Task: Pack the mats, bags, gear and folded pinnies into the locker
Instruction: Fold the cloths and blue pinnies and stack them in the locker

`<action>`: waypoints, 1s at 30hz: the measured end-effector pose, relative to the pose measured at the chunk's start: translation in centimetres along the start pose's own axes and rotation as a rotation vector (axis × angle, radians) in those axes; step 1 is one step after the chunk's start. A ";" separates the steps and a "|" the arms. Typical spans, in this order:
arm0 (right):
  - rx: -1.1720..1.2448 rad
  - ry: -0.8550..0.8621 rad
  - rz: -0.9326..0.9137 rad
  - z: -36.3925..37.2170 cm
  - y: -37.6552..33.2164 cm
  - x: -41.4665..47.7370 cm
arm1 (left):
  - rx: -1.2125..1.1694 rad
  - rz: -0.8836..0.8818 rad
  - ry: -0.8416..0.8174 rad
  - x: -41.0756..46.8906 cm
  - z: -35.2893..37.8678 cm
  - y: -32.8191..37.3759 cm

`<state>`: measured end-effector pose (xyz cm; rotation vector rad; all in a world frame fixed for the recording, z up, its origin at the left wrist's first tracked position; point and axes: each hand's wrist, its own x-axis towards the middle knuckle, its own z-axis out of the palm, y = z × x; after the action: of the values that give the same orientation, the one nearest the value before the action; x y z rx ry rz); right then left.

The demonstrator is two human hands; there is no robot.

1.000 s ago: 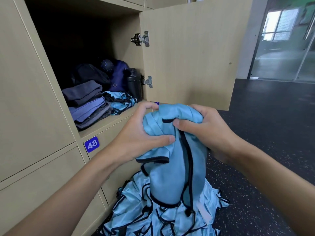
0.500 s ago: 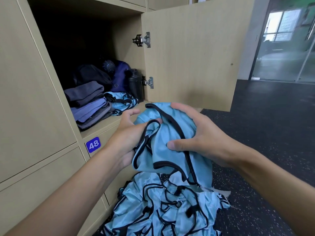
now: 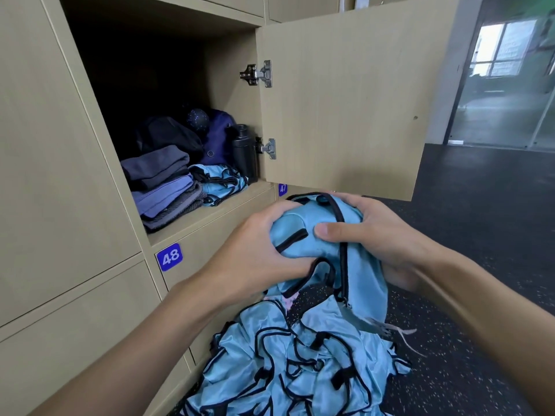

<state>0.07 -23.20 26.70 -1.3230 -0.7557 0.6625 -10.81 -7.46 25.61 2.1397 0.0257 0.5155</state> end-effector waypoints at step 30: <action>0.101 0.079 -0.084 2.9 5.0 26.3 | 0.350 -0.111 0.429 14.0 -11.4 -11.6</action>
<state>13.53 0.01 24.80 -1.2120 -0.7013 0.5708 -0.24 11.14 27.15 2.3039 0.5042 0.9515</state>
